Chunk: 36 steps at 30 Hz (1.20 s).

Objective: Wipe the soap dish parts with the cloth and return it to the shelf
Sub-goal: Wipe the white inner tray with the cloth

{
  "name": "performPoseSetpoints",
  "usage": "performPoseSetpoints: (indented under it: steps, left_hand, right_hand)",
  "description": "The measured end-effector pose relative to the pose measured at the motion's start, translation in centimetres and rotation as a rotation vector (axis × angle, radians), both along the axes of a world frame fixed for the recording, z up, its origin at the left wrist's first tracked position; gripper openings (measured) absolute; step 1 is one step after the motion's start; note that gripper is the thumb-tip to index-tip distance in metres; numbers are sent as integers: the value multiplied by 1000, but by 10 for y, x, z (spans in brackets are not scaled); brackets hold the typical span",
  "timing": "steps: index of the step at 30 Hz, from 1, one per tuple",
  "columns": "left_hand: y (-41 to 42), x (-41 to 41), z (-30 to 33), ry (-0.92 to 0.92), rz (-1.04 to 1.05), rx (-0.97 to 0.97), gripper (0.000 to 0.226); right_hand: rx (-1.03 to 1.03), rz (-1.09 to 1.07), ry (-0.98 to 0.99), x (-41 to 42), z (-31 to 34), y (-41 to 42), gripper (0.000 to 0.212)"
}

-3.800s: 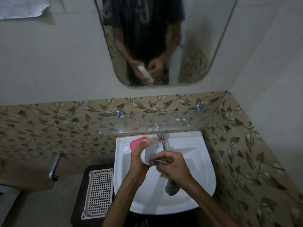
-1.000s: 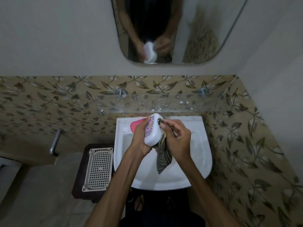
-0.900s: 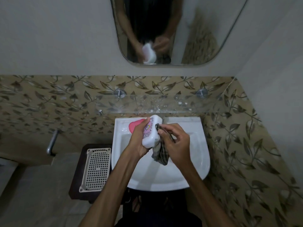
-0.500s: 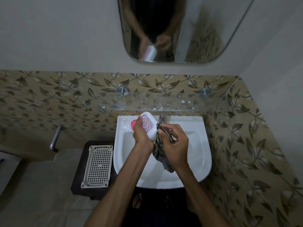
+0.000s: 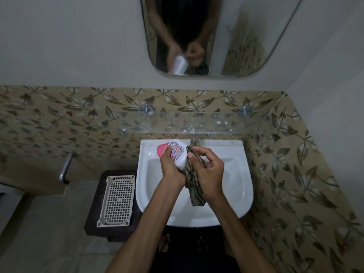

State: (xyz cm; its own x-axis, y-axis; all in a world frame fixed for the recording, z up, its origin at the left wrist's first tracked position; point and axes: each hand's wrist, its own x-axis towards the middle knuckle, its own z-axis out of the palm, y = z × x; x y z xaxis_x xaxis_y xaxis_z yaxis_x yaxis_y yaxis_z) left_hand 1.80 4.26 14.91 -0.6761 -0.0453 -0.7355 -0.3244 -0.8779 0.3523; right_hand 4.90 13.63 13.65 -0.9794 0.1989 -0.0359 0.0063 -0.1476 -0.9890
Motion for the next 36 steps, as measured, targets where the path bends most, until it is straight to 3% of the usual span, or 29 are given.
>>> performPoseSetpoints:
  steps: [3, 5, 8, 11, 13, 17, 21, 23, 26, 30, 33, 36]
  left_hand:
    - [-18, 6, -4, 75, -178, -98, 10]
    - [-31, 8, -5, 125, -308, -222, 26]
    - [-42, 4, -6, 251, -451, -505, 61]
    - [-42, -1, 1, 427, -676, -661, 34]
    - [-41, -3, 1, 482, -796, -702, 39]
    - [-38, -1, 0, 497, -705, -653, 37]
    - [-37, 0, -4, 439, -512, -522, 53]
    - [-34, 1, 0, 410, -507, -538, 47]
    - [-25, 1, 0, 324, -479, -497, 54]
    - [-20, -6, -8, 217, -406, -330, 53]
    - [-16, -6, -14, 197, -367, -224, 56]
    - [-19, -6, -12, 165, -381, -206, 56]
  right_hand:
    - [-217, 38, -118, -14, 10, 22, 19]
    - [-306, 101, -188, -28, 20, 42, 17]
    - [-265, 207, -170, -37, 29, 58, 17]
    - [-210, 258, -126, -36, 32, 54, 18]
    - [-144, 264, -100, -35, 32, 50, 19]
    - [5, 266, -62, -29, 28, 50, 14]
    - [141, 283, 53, -10, 25, 57, 16]
    - [203, 244, 106, -8, 23, 53, 16]
    - [114, 77, 62, -11, 21, 38, 21]
    - [271, 51, 208, 0, 8, 20, 26]
    - [257, -48, 171, -8, 9, 26, 31]
    - [338, 44, 254, -6, 10, 29, 29]
